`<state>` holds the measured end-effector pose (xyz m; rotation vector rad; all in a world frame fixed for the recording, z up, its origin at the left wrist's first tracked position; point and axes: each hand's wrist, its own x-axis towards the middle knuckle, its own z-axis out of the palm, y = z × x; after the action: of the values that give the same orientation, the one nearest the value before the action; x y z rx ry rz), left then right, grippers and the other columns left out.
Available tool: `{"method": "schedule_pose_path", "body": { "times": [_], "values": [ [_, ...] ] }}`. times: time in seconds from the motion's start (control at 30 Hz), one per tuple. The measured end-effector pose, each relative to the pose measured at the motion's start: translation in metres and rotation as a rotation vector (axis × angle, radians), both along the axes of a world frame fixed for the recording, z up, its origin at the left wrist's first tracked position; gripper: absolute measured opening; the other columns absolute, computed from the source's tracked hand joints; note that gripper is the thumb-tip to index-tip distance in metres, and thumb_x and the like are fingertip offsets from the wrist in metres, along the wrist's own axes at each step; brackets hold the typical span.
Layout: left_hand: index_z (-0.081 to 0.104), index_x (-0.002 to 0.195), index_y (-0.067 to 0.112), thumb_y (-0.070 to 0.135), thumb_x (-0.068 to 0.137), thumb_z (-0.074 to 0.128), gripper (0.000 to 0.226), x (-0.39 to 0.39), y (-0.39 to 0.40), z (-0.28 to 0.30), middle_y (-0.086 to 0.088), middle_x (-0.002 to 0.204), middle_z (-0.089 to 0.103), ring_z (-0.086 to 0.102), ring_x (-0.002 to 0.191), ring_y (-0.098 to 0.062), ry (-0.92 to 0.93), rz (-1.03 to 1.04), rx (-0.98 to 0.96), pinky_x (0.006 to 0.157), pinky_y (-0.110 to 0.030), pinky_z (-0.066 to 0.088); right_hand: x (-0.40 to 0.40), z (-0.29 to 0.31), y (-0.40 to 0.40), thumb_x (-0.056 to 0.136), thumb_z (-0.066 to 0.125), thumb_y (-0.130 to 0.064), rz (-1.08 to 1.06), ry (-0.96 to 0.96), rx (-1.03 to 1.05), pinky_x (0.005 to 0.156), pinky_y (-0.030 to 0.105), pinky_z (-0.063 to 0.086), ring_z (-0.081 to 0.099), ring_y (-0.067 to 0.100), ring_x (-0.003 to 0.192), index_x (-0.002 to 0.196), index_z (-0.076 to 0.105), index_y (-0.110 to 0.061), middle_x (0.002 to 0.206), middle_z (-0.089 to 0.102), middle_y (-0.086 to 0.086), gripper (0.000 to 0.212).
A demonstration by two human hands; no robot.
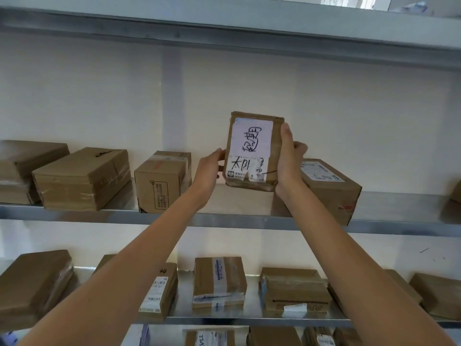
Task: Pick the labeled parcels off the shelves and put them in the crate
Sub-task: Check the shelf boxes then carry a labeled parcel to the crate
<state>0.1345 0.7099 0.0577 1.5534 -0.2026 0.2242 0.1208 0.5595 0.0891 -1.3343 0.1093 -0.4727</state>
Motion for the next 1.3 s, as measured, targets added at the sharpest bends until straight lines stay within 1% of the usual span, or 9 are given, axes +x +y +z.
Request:
{"method": "schedule_pose_path", "body": {
  "times": [0.1,0.17,0.27,0.4,0.5,0.67,0.93,1.1,1.3],
  "values": [
    [0.066,0.082,0.023,0.024,0.101,0.030,0.041,-0.007,-0.008,0.013,0.005,0.086,0.072,0.062,0.082,-0.010,-0.131,-0.014,0.002,0.078,-0.023,0.046,-0.002,0.023,-0.001,0.072,0.051,-0.075,-0.007,0.021,0.071,0.087,0.047,0.056,0.062,0.027,0.104,0.099,0.046,-0.028,0.122,0.056,0.008,0.055],
    [0.069,0.106,0.031,0.028,0.103,0.030,0.039,-0.013,-0.018,0.024,0.011,0.102,0.073,0.067,0.095,-0.004,-0.140,-0.119,-0.122,0.082,-0.016,0.052,-0.005,0.033,-0.006,0.079,0.047,-0.070,-0.007,0.031,0.107,0.083,0.044,0.057,0.066,0.029,0.100,0.102,0.054,-0.023,0.114,0.062,0.007,0.052],
    [0.059,0.132,0.023,0.031,0.103,0.029,0.042,-0.020,-0.039,0.041,0.000,0.120,0.069,0.066,0.109,-0.017,-0.158,-0.200,-0.261,0.092,-0.033,0.054,-0.019,0.038,-0.019,0.096,0.043,-0.053,-0.012,-0.024,0.259,0.074,0.040,0.056,0.070,0.025,0.078,0.091,0.064,-0.016,0.087,0.071,0.005,0.043],
    [0.068,0.108,0.027,0.031,0.104,0.029,0.039,-0.024,-0.076,0.050,0.006,0.097,0.076,0.071,0.089,-0.010,-0.149,-0.277,-0.316,0.078,-0.027,0.055,-0.044,0.036,-0.050,0.101,0.041,-0.044,-0.055,-0.179,0.312,0.082,0.040,0.058,0.073,0.022,0.091,0.113,0.071,-0.021,0.090,0.076,-0.001,0.040],
    [0.067,0.104,0.027,0.034,0.104,0.028,0.040,-0.028,-0.115,0.053,0.010,0.087,0.076,0.071,0.080,-0.005,-0.129,-0.386,-0.326,0.070,-0.023,0.055,-0.063,0.033,-0.082,0.100,0.047,-0.038,-0.122,-0.208,0.255,0.083,0.040,0.057,0.072,0.020,0.088,0.105,0.074,-0.023,0.093,0.076,0.001,0.032],
    [0.046,0.142,0.026,0.032,0.104,0.030,0.042,-0.048,-0.190,0.046,-0.002,0.130,0.064,0.064,0.114,-0.019,-0.153,-0.529,-0.270,0.097,-0.039,0.052,-0.105,0.018,-0.146,0.099,0.052,-0.034,-0.290,-0.226,0.185,0.079,0.036,0.058,0.070,0.021,0.082,0.087,0.075,-0.026,0.088,0.076,0.002,0.027],
    [0.057,0.134,0.028,0.031,0.104,0.032,0.039,-0.112,-0.321,0.024,0.008,0.110,0.070,0.067,0.096,-0.003,-0.100,-0.697,-0.099,0.076,-0.016,0.055,-0.189,-0.023,-0.272,0.100,0.047,-0.025,-0.555,-0.108,0.172,0.068,0.025,0.055,0.066,0.012,0.073,0.081,0.066,-0.021,0.083,0.071,0.000,0.027],
    [0.064,0.125,0.029,0.033,0.102,0.036,0.037,-0.157,-0.404,-0.015,0.000,0.113,0.072,0.067,0.105,-0.017,0.026,-0.852,-0.030,0.097,-0.042,0.051,-0.255,-0.054,-0.349,0.098,0.047,-0.020,-0.689,0.023,0.172,0.061,0.022,0.054,0.064,0.012,0.064,0.074,0.064,-0.019,0.068,0.069,-0.002,0.029],
    [0.072,0.109,0.024,0.024,0.099,0.043,0.030,-0.220,-0.495,-0.064,-0.007,0.101,0.075,0.070,0.099,-0.027,0.241,-0.935,-0.062,0.088,-0.042,0.056,-0.326,-0.101,-0.416,0.094,0.048,-0.019,-0.841,0.145,0.225,0.066,0.029,0.058,0.067,0.020,0.072,0.086,0.070,-0.015,0.083,0.073,0.008,0.024]
  ]
}}
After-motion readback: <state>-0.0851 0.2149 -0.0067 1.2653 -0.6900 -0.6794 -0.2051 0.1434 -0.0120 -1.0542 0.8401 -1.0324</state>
